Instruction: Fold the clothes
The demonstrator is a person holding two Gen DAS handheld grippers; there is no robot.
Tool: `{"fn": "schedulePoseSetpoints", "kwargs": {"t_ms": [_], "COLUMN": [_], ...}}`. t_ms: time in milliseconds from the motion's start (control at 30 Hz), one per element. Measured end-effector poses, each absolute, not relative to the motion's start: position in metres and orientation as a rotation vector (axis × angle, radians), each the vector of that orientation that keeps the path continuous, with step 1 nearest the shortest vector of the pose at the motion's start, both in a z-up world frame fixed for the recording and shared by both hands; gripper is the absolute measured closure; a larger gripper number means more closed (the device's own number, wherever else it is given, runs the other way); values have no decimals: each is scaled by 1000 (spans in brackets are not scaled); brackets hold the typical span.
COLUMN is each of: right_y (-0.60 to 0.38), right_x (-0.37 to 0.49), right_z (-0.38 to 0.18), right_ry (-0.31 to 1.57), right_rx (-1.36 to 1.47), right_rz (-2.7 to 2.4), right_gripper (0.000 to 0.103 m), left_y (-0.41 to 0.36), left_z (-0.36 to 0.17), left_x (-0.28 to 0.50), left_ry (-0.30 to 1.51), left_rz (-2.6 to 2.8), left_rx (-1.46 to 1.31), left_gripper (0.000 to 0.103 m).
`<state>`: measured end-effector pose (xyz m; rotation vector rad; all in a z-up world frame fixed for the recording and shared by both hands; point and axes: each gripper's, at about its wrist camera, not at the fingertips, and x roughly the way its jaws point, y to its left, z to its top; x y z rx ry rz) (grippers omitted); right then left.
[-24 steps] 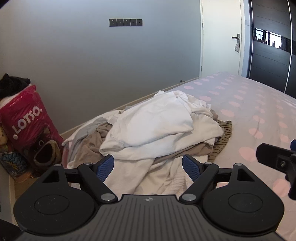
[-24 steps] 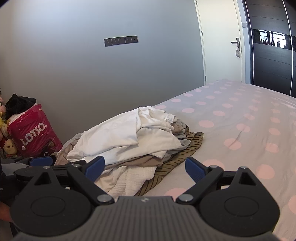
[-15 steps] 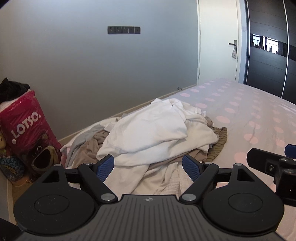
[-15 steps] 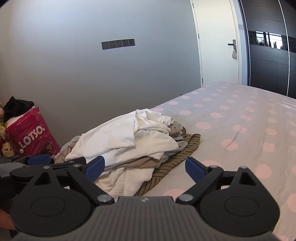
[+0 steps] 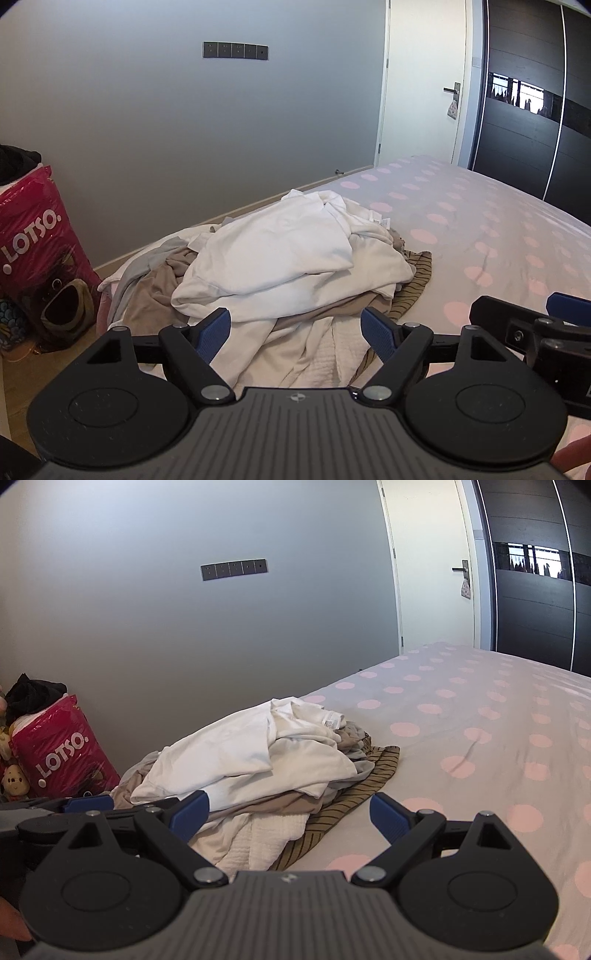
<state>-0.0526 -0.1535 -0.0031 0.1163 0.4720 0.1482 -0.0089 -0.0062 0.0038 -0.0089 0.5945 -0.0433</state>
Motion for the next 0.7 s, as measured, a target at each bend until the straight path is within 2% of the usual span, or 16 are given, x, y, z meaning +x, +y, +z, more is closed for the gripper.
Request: {"fn": "schedulePoseSetpoints", "kwargs": {"t_ms": [700], "right_y": [-163], "right_x": [-57], "right_z": [0], "right_ry": [474], "right_rx": [100], "right_rz": [160], "right_gripper": [8], "left_y": [-5], "left_z": [5], "left_x": [-11], "left_ry": [604], "left_rz": [-29], "left_rx": [-1], "left_gripper": [30]}}
